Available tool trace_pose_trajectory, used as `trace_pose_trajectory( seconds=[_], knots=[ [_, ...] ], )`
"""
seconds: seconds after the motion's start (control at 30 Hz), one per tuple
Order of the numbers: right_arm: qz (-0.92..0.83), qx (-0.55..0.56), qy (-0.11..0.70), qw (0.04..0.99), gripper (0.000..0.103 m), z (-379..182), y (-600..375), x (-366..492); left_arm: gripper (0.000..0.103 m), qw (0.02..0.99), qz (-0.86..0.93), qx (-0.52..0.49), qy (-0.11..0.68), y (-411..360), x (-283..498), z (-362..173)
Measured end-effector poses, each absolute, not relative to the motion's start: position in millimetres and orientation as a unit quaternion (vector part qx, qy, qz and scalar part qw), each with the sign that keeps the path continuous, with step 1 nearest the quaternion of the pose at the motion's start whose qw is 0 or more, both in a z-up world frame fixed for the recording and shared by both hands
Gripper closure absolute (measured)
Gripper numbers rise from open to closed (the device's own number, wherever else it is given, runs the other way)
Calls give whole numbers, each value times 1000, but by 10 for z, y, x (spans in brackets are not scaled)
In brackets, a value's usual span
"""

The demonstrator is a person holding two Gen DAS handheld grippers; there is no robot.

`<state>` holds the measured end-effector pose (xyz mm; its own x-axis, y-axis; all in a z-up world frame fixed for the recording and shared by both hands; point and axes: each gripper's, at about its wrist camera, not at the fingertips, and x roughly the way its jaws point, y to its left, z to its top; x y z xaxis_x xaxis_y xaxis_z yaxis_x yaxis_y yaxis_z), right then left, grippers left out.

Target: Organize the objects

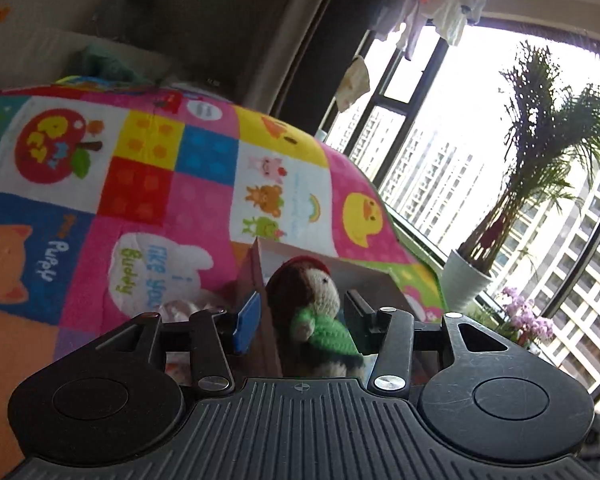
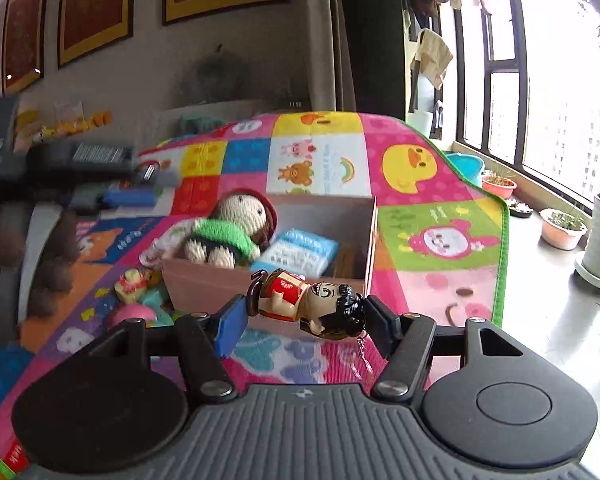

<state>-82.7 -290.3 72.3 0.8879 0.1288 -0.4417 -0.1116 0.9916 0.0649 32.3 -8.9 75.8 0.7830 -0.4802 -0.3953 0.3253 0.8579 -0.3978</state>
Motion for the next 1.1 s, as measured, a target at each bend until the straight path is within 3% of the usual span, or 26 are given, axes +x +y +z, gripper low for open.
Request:
trace_pose_trajectory(
  seconds=[0.27, 0.37, 0.5, 0.73, 0.93, 1.1],
  knots=[
    [75, 46, 191, 978, 39, 1754, -2983, 153, 53, 929, -181, -149, 285, 331, -284, 347],
    [44, 49, 215, 974, 27, 1835, -2929, 658, 53, 929, -167, -126, 304, 386, -352, 255],
    [39, 45, 235, 970, 27, 1602, -2850, 671, 53, 933, -157, -106, 307, 475, -457, 188],
    [92, -29, 278, 956, 21, 759, -2548, -169, 53, 924, -186, -121, 311, 432, -400, 174],
    [91, 21, 323, 942, 21, 180, -2530, -493, 53, 925, -183, -137, 304, 320, -339, 226],
    [73, 35, 327, 942, 19, 91, -2524, -468, 53, 936, -159, -99, 298, 359, -23, 329]
  ],
)
